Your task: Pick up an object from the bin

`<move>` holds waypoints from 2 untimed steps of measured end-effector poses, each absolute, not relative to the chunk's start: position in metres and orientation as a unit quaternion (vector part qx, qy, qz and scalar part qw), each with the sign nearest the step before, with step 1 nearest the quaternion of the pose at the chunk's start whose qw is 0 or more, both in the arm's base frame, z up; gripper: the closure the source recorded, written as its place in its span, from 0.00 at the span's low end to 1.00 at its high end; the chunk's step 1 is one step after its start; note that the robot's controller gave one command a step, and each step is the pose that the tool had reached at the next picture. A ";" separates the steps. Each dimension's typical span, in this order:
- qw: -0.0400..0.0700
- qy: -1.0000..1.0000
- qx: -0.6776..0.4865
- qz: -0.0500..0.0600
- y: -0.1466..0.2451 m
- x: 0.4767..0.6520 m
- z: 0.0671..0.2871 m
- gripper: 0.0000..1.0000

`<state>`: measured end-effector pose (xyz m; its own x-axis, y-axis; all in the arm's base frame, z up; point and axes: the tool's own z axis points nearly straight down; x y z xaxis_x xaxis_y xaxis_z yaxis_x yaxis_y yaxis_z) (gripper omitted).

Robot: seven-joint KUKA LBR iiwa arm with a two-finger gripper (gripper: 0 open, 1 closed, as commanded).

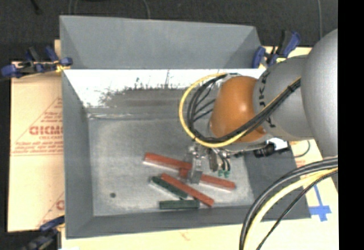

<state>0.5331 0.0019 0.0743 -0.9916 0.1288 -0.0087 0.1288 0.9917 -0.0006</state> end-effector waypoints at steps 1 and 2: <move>0.004 0.998 0.064 -0.001 0.002 0.533 0.074 1.00; 0.000 0.998 0.066 0.000 -0.019 0.547 0.110 1.00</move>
Offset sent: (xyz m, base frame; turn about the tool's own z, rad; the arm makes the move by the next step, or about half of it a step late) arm 0.0226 -0.0321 0.0566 0.0032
